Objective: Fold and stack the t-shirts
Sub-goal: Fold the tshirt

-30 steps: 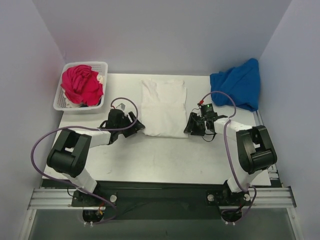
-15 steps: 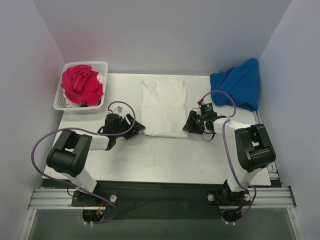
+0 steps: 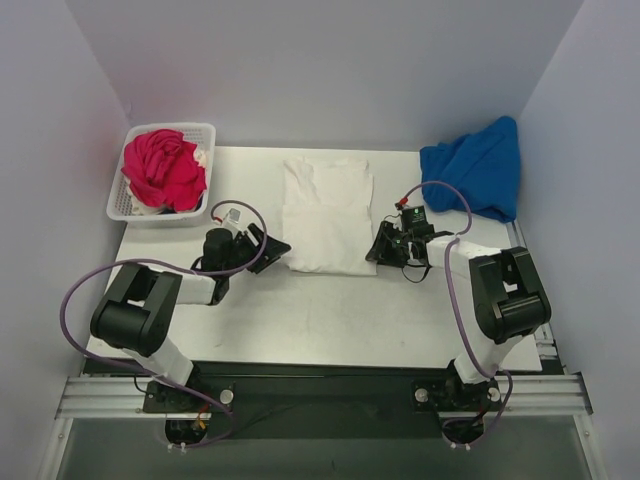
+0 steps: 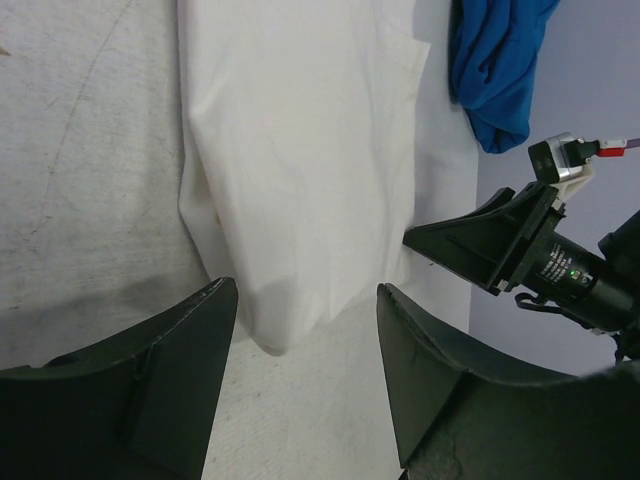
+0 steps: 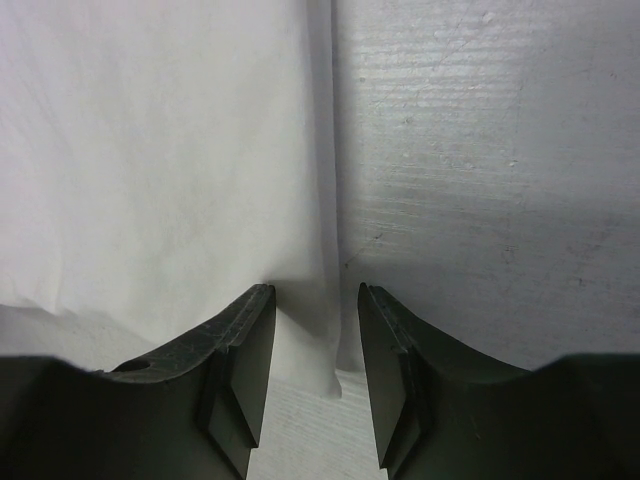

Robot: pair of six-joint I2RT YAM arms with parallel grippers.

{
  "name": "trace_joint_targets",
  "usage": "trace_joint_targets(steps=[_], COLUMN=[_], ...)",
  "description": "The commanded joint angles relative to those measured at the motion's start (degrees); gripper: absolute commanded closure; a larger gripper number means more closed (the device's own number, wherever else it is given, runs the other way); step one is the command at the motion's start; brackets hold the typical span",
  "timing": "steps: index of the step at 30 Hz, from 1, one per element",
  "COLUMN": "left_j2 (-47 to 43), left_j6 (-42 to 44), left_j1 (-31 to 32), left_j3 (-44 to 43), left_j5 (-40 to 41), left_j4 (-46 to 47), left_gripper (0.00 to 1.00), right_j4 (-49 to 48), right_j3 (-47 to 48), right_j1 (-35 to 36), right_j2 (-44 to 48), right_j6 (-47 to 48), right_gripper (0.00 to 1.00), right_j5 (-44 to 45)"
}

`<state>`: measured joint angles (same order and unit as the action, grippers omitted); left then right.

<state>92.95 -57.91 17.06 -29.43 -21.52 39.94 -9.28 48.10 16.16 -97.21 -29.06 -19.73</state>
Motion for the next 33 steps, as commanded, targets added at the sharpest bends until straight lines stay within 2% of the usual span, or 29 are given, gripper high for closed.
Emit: trace_joint_targets(steps=[1,13,33], left_j2=[2.0,3.1,9.8], left_j6=[-2.4,-1.4,-4.6], left_j1=[-0.4,-0.3,-0.1], left_j3=[-0.3,0.7,-1.0], left_j5=[-3.0,-2.5,-3.4], left_j4=[7.3,4.5,12.6], left_gripper=[0.32,0.39,0.44], right_j4=[3.0,3.4,4.1], right_j3=[-1.3,-2.0,-5.7], right_j1=[0.0,0.0,3.6], right_j2=[-1.6,-1.4,2.2], right_j6=[-0.2,-0.7,-2.4], right_gripper=[0.6,0.62,0.63], right_j5=[1.6,1.8,1.8])
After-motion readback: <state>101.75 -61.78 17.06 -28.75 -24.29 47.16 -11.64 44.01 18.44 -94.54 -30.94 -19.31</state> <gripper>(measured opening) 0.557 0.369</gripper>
